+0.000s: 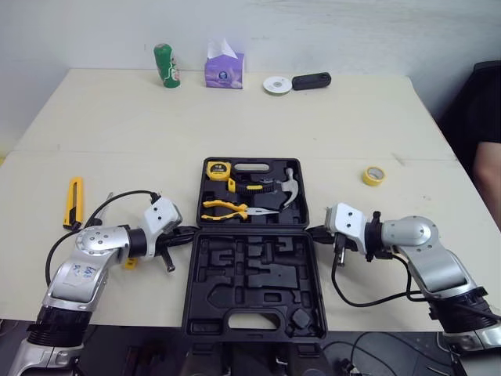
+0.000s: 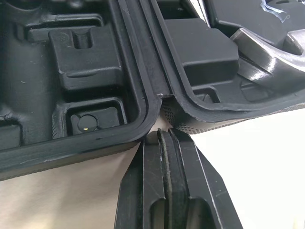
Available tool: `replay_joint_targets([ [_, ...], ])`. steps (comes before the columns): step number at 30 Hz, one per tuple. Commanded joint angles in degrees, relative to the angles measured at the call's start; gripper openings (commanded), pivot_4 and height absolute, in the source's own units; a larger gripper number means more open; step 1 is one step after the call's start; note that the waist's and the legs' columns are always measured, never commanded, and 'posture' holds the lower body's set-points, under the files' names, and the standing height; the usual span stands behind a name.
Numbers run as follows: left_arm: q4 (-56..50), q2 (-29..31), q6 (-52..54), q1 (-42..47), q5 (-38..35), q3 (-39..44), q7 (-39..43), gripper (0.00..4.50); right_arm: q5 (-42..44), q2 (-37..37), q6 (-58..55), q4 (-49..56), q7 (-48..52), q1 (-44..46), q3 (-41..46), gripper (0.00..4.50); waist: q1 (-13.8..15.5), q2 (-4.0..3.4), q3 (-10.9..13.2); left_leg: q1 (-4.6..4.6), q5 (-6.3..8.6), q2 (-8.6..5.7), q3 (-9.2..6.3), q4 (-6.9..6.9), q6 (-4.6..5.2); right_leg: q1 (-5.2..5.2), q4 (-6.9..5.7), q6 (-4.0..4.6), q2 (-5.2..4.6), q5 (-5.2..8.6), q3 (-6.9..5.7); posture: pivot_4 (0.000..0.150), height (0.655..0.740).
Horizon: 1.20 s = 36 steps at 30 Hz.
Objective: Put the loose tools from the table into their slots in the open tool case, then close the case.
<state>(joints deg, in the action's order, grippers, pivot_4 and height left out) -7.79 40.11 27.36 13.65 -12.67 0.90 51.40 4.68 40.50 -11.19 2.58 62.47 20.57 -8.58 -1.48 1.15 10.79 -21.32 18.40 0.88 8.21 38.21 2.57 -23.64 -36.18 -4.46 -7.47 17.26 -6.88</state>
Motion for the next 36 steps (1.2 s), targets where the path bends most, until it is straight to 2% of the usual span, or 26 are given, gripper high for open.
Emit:
replay_joint_targets([
  [1,-0.8,0.2,-1.3,0.9,-0.2,-0.1,-0.1,0.10,1.0,0.5,1.7,0.9,0.0,1.2,1.1,0.00,0.0,0.00,0.0,0.00,0.00,0.00,0.00,0.00,0.00,0.00,0.00,0.00,0.00,0.00,0.00,0.150,0.7400],
  [3,-1.2,1.1,-0.2,1.4,-1.2,1.6,0.2,0.10,1.5,0.9,2.0,0.8,-0.1,0.9,2.3,0.00,0.0,0.00,0.0,0.00,0.00,0.00,0.00,-0.01,0.00,0.00,0.00,0.00,0.00,0.00,0.00,0.150,0.7400],
  [9,-2.4,8.9,1.8,0.9,-3.2,5.8,4.0,0.10,4.4,4.6,4.9,0.8,1.0,-0.2,8.0,0.00,-0.1,0.00,0.0,0.00,0.00,0.01,-0.01,-0.05,-0.01,-0.01,0.06,0.00,0.00,0.00,0.00,0.150,0.7400],
  [12,-0.6,16.4,2.5,-1.5,-7.4,13.5,10.9,0.10,13.0,9.3,5.3,3.7,6.8,-4.7,17.8,0.00,0.0,0.00,0.0,0.00,0.01,0.03,-0.04,-0.13,-0.02,0.02,0.15,0.00,0.01,0.00,-0.03,0.150,0.7400],
  [13,1.4,18.0,1.8,-2.2,-8.9,16.6,13.0,0.34,14.9,11.3,4.9,4.1,8.1,-6.7,21.7,0.00,0.0,-0.02,0.0,0.00,0.02,0.03,-0.04,-0.14,-0.03,0.02,0.17,0.00,0.01,0.00,-0.02,0.150,0.7400],
  [15,5.8,19.4,0.4,-2.9,-11.5,21.4,16.0,0.94,17.1,15.1,3.8,3.4,10.7,-10.6,27.6,0.65,0.2,-0.08,0.1,-0.07,0.02,0.02,-0.06,-0.16,-0.02,-0.01,0.19,0.00,0.01,0.00,-0.06,0.150,0.7400],
  [16,8.3,19.4,-0.4,-2.6,-12.6,23.6,16.5,1.43,16.8,16.3,4.5,2.4,10.5,-12.2,29.7,0.99,0.3,-0.10,0.1,-0.04,0.05,0.02,-0.06,-0.15,0.03,0.02,0.19,0.00,0.01,0.00,-0.08,0.150,0.7400],
  [20,33.7,21.8,-9.6,2.7,-11.0,32.2,11.8,3.13,12.4,21.0,13.4,-12.0,8.8,-17.7,41.6,2.86,0.3,-0.08,0.1,0.19,0.16,0.01,-0.06,-0.11,0.09,0.25,0.25,-0.04,-0.04,-0.02,-0.07,0.150,0.7400],
  [23,45.4,24.2,-14.4,5.8,-10.1,33.5,10.4,4.48,11.4,22.2,19.3,-19.5,7.1,-18.7,45.0,4.35,0.0,-0.08,0.1,0.14,0.22,0.01,-0.01,-0.19,0.05,0.13,0.27,-0.05,-0.03,-0.03,-0.07,0.150,0.7400],
  [27,60.1,29.7,-22.7,6.0,-6.9,33.6,9.1,4.50,8.8,24.3,29.3,-33.2,4.0,-22.1,50.1,4.44,-0.3,-0.08,0.1,0.13,0.37,0.01,0.17,-0.21,0.06,0.03,0.29,-0.06,-0.05,-0.03,0.01,0.150,0.7400],
  [31,71.6,32.9,-29.1,4.5,-5.3,34.5,3.6,4.50,6.3,26.0,35.8,-44.9,-2.5,-25.7,53.0,4.44,-0.5,-0.10,0.1,0.19,0.56,0.02,0.24,-0.23,-0.17,0.00,0.31,-0.06,-0.06,-0.03,0.03,0.150,0.7400],
  [36,78.1,34.1,-32.7,0.4,-4.8,35.0,-1.8,4.50,5.5,26.7,41.1,-54.7,-7.4,-28.3,52.5,4.44,-0.5,-0.11,0.1,0.26,0.64,0.03,0.24,-0.24,-0.34,0.02,0.27,-0.06,-0.11,-0.03,0.06,0.150,0.7400],
])
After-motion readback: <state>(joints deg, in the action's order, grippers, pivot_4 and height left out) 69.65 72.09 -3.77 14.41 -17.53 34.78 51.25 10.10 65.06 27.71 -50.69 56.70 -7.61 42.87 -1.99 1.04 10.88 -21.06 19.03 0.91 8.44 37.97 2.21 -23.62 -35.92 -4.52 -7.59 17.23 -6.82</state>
